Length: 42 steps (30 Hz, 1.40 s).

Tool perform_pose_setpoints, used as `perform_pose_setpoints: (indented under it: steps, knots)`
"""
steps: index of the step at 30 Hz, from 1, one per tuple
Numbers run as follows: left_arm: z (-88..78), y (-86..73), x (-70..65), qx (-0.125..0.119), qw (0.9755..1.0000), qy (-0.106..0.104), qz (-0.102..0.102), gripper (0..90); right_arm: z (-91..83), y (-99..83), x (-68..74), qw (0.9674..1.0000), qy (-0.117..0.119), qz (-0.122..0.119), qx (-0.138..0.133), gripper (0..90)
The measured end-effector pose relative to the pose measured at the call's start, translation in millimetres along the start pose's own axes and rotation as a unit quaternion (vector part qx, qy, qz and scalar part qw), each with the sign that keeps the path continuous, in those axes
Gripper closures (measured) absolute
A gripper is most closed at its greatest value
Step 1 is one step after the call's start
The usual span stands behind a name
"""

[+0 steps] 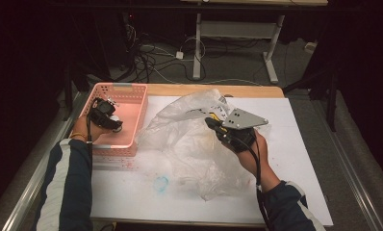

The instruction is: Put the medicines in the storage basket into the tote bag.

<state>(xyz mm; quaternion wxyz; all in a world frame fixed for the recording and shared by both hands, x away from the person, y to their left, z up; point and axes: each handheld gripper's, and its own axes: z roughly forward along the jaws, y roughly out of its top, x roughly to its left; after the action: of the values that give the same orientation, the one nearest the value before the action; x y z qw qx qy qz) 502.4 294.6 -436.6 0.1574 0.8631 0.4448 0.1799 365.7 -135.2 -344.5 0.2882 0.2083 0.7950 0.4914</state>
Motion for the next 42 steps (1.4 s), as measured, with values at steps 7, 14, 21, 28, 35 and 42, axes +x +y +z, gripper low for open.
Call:
perform_pose_setpoints:
  steps: [7,14,21,28,35,42]
  knots:
    - [-6.2,-0.3,-2.3,-0.017,0.9997,0.014,0.005,48.4,-1.8,-2.6,-1.2,1.0,-0.005,0.004,0.004,90.0]
    - [-23.6,-1.5,-3.7,-0.084,0.9958,0.036,-0.006,48.5,-4.2,-1.2,-2.1,0.9999,-0.016,0.003,0.003,90.0]
    - [-49.7,-10.2,-11.7,-0.176,0.9833,0.042,-0.021,48.5,-5.7,-0.1,-1.2,0.9995,-0.03,-0.001,0.008,90.0]
    - [-63.9,-22.8,-30.1,-0.239,0.9701,0.038,-0.02,48.5,-8.2,0.9,-1.1,0.9993,-0.036,0.002,0.005,90.0]
    - [-80.6,-35.7,-53.2,-0.288,0.9573,0.021,-0.007,48.5,-6.8,0.6,-1.0,0.9987,-0.048,-0.004,0.014,90.0]
    - [-109.3,-46.9,-83.3,-0.324,0.9455,0.007,0.031,48.5,-7.3,0.8,0.4,0.9984,-0.053,-0.008,0.016,90.0]
